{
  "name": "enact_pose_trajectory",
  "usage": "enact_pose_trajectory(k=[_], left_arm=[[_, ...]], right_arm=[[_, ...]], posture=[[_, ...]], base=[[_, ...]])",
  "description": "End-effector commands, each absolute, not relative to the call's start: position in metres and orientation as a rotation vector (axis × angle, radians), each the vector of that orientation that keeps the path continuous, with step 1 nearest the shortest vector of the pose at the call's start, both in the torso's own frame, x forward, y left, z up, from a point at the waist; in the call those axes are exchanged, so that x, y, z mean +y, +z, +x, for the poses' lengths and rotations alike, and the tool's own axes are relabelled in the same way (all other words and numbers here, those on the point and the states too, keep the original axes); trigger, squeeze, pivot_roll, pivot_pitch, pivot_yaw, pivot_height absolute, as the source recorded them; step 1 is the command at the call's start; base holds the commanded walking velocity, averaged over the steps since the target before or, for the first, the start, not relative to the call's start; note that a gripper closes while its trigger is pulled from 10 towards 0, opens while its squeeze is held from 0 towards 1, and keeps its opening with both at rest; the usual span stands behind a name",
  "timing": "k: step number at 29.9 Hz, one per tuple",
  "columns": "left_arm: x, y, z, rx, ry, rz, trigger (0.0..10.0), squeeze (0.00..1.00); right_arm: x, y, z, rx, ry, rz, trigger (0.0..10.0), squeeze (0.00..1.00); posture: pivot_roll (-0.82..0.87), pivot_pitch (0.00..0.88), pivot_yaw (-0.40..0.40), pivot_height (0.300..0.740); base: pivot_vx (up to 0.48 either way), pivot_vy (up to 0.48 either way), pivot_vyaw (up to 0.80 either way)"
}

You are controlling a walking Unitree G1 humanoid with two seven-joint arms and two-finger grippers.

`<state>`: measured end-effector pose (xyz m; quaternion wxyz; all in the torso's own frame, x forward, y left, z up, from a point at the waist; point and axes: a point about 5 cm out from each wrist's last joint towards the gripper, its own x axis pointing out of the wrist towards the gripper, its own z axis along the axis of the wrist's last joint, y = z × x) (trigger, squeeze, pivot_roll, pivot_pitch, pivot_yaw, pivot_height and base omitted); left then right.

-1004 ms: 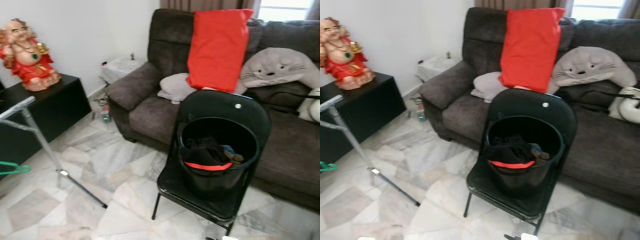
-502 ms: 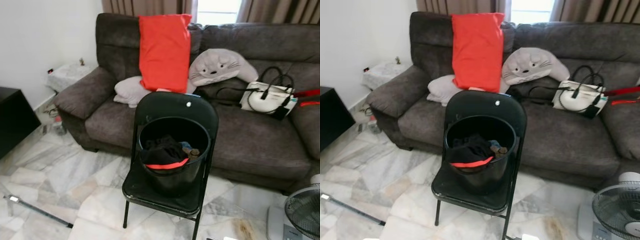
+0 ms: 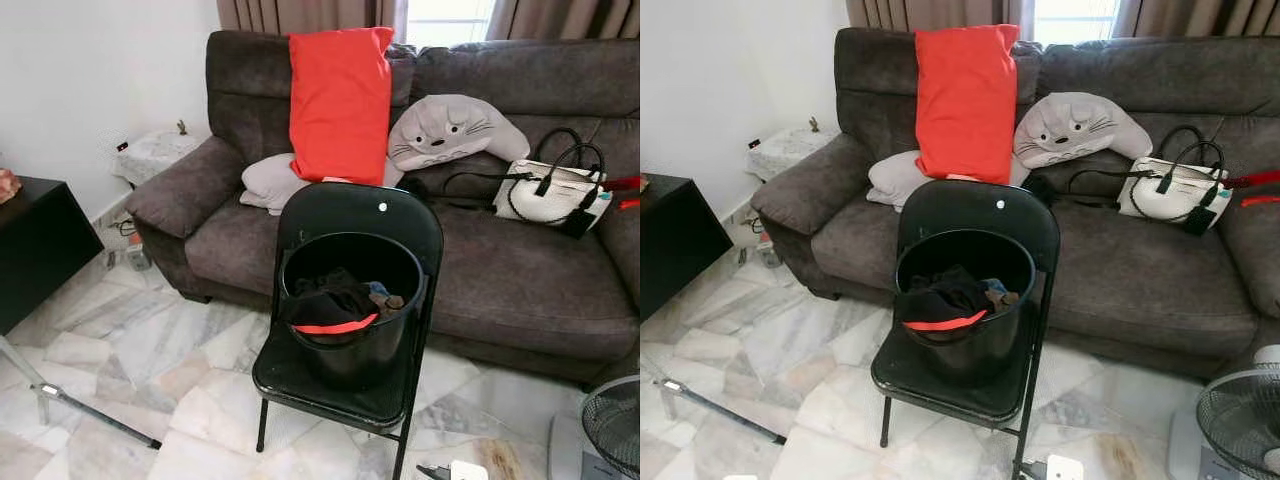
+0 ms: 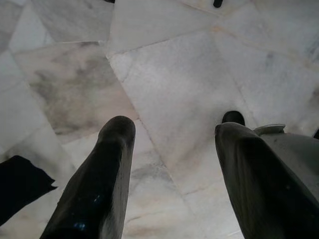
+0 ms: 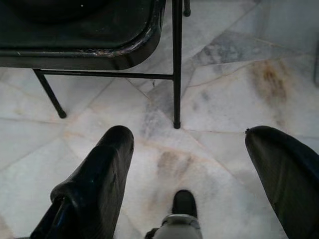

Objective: Hang hanger

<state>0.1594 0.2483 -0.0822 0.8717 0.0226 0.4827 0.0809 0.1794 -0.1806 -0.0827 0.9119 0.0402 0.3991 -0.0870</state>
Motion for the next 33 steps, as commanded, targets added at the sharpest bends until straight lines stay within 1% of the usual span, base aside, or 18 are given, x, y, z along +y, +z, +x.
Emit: enact_pose_trajectory(k=[1,5,12,19,20,22,23,24,28,30,33], left_arm=[[0.263,-0.081,0.153,1.028,0.208,0.051,10.0,0.0],[0.259,-0.082,0.151,1.033,0.206,0.053,10.0,0.0],[0.247,-0.086,0.152,1.033,0.185,0.058,10.0,0.0],[0.256,-0.082,0.154,1.019,0.199,0.067,10.0,0.0],[0.259,-0.082,0.153,1.019,0.204,0.069,10.0,0.0],[0.26,-0.081,0.153,1.019,0.206,0.07,10.0,0.0],[0.261,-0.081,0.152,1.019,0.206,0.071,10.0,0.0],[0.261,-0.081,0.152,1.019,0.206,0.071,10.0,0.0],[0.261,-0.082,0.151,1.021,0.206,0.079,10.0,0.0],[0.26,-0.082,0.15,1.024,0.204,0.082,10.0,0.0],[0.259,-0.083,0.15,1.026,0.202,0.085,10.0,0.0]], right_arm=[[-0.174,-0.084,0.179,0.833,-0.17,0.095,10.0,0.0],[-0.175,-0.084,0.178,0.83,-0.182,0.107,10.0,0.0],[-0.175,-0.083,0.179,0.802,-0.182,0.1,10.0,0.0],[-0.178,-0.077,0.182,0.712,-0.229,0.062,10.0,0.0],[-0.202,-0.062,0.199,0.597,-0.249,0.012,10.0,0.0],[-0.228,-0.041,0.214,0.462,-0.272,-0.032,10.0,0.0],[-0.232,-0.037,0.215,0.422,-0.278,-0.049,10.0,0.0],[-0.232,-0.037,0.215,0.422,-0.278,-0.049,10.0,0.0],[-0.238,-0.023,0.216,0.305,-0.271,-0.152,10.0,0.0],[-0.244,-0.009,0.218,0.199,-0.286,-0.237,10.0,0.0],[-0.245,0.008,0.221,0.089,-0.286,-0.293,10.0,0.0]], posture=[[-0.07,0.0,0.079,0.74],[-0.07,0.0,0.081,0.74],[-0.07,0.0,0.08,0.74],[-0.08,0.0,0.08,0.74],[-0.08,0.0,0.081,0.74],[-0.09,0.0,0.083,0.74],[-0.09,0.0,0.082,0.74],[-0.09,0.0,0.082,0.74],[-0.1,0.0,0.083,0.74],[-0.11,0.0,0.083,0.74],[-0.11,0.0,0.085,0.74]], base=[[0.0,0.48,0.0],[0.0,0.457,0.0],[0.0,0.0,0.0],[0.0,0.0,0.0],[0.0,0.0,0.0],[0.0,0.0,0.0],[0.0,0.0,0.0],[0.0,0.0,0.0],[0.0,0.0,0.0],[0.0,0.0,0.0],[0.0,0.0,0.0]])
